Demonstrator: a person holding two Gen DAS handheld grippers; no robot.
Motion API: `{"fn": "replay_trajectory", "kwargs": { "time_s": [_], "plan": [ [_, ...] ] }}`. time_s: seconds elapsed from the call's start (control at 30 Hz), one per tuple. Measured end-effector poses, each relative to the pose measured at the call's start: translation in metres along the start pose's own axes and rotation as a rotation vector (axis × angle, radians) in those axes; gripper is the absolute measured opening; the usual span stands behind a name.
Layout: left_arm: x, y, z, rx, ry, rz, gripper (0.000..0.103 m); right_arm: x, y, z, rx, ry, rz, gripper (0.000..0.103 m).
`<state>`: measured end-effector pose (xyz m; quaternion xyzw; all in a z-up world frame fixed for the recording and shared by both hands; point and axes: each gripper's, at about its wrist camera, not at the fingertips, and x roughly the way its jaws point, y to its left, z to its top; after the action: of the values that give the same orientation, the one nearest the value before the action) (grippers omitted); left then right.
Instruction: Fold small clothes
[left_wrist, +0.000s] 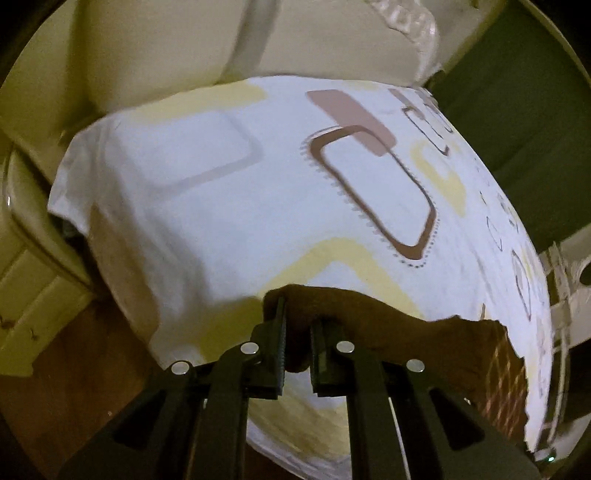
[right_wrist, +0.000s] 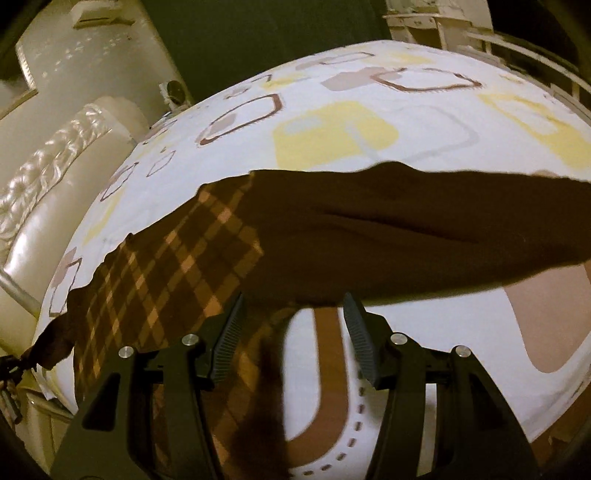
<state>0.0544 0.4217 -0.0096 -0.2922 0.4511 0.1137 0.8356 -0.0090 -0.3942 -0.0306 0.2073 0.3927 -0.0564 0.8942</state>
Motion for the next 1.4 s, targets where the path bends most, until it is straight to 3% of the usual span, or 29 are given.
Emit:
{"fn": "replay_trajectory", "kwargs": {
  "time_s": [0.17,0.23,0.47,0.57,0.7,0.87,0.97,1.03,1.07,1.4],
  "plan": [
    [0.005,0.037,-0.005,-0.067,0.033,-0.006,0.01,0.007,0.016,0.0,-0.03,-0.001,0.006,0.054],
    [0.011,0.044,-0.004,-0.097,0.048,-0.046,0.01,0.01,0.021,-0.002,-0.032,0.007,0.011,0.054],
    [0.029,0.042,0.018,-0.084,0.079,-0.05,0.012,0.012,0.035,-0.008,-0.054,0.021,0.013,0.06],
    [0.032,0.044,0.03,-0.076,0.083,-0.026,0.019,0.012,0.041,-0.008,-0.063,0.017,0.009,0.062],
    [0.021,0.052,0.048,-0.125,0.025,-0.02,0.03,0.016,0.049,-0.01,-0.069,0.026,0.009,0.064],
    [0.015,0.067,0.06,-0.164,-0.019,0.024,0.031,0.02,0.058,-0.013,-0.08,0.03,0.015,0.064],
    [0.016,0.065,0.054,-0.136,-0.011,-0.029,0.034,0.02,0.064,-0.014,-0.088,0.024,0.019,0.066],
    [0.023,0.058,0.048,-0.083,0.018,-0.043,0.058,0.021,0.066,-0.015,-0.091,0.023,0.019,0.067],
    [0.026,0.056,0.047,-0.075,0.024,-0.047,0.061,0.021,0.067,-0.015,-0.092,0.025,0.02,0.068],
    [0.04,0.066,0.031,-0.09,-0.005,-0.151,0.061,0.024,0.068,-0.02,-0.082,0.041,0.025,0.069]
  ]
}}
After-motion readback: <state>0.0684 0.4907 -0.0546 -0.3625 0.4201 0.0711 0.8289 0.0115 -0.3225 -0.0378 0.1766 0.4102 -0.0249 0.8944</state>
